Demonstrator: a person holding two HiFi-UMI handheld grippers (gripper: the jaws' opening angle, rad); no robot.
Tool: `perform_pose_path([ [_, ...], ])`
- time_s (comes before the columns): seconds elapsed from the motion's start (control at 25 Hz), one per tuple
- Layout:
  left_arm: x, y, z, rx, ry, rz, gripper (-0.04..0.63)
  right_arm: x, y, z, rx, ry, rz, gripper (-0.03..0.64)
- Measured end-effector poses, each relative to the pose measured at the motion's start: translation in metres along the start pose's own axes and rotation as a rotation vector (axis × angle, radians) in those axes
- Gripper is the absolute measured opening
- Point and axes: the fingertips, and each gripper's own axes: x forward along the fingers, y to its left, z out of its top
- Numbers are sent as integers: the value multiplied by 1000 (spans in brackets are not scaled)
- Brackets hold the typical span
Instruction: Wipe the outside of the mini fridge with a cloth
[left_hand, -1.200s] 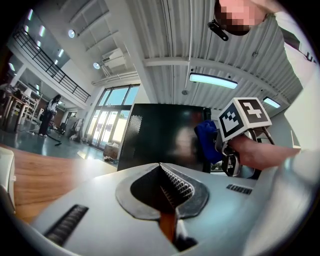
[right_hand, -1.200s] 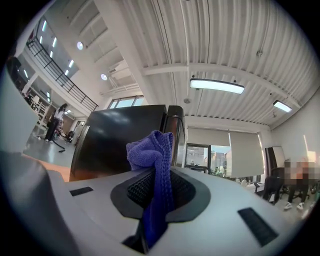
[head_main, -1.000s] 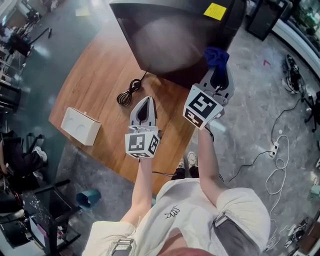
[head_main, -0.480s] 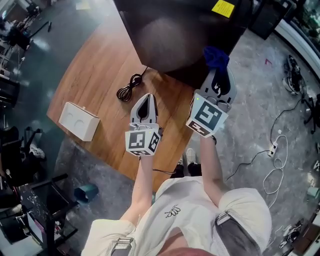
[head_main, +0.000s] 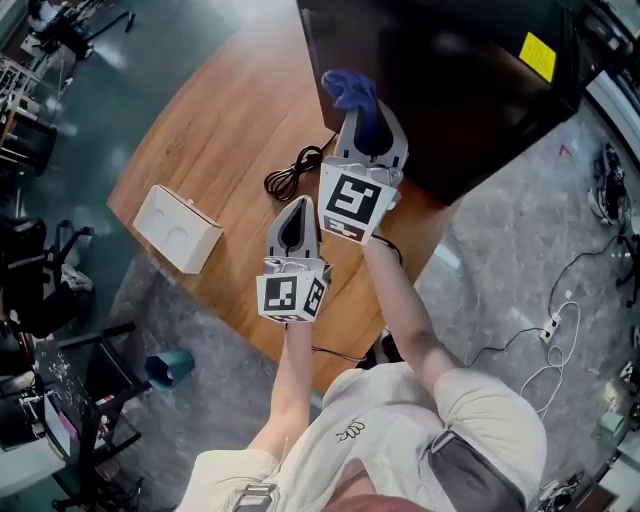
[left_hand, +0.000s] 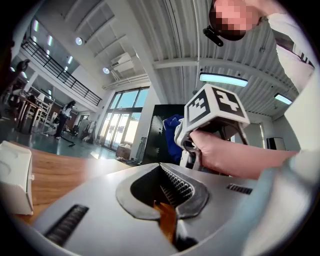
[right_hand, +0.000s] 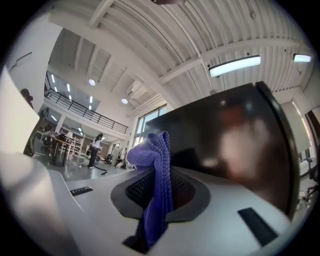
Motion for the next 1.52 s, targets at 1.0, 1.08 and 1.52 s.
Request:
perform_pose_path([
  [1.0,4,76,-24,-43,31,126,5,97,60,-56,40,109,-11,61],
  [1.08,4,74,-21,-41,22,118,5,89,51,-56,46,113,-19,61],
  [1.52,15,33,-10,-31,-1,27,5,39,-9,-55,8,128,-95,61],
])
